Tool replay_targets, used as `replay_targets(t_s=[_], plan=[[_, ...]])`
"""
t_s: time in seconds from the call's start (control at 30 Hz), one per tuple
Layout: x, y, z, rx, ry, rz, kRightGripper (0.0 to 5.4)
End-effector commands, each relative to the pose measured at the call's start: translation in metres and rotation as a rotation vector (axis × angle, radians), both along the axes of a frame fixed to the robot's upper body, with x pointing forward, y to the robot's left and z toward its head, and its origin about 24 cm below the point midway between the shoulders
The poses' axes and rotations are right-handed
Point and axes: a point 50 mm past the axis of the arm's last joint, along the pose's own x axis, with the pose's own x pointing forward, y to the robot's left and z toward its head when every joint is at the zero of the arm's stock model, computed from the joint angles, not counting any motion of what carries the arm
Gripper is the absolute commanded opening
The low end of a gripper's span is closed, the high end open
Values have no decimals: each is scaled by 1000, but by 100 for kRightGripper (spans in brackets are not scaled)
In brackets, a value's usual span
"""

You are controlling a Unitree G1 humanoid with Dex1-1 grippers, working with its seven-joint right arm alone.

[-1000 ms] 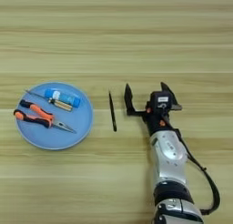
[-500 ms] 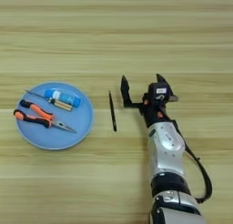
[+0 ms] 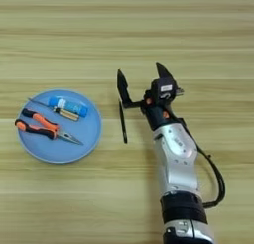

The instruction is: Move the objects on the table

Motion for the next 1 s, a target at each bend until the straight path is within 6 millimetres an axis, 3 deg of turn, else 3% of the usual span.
replay_targets(t_s=[0.03,0.6,1.0], plan=[[5,3,14,-28,-19,12,535],[-4,4,-31,-88,264,-29,535],[-5,8,-41,-100,371,-12,535]])
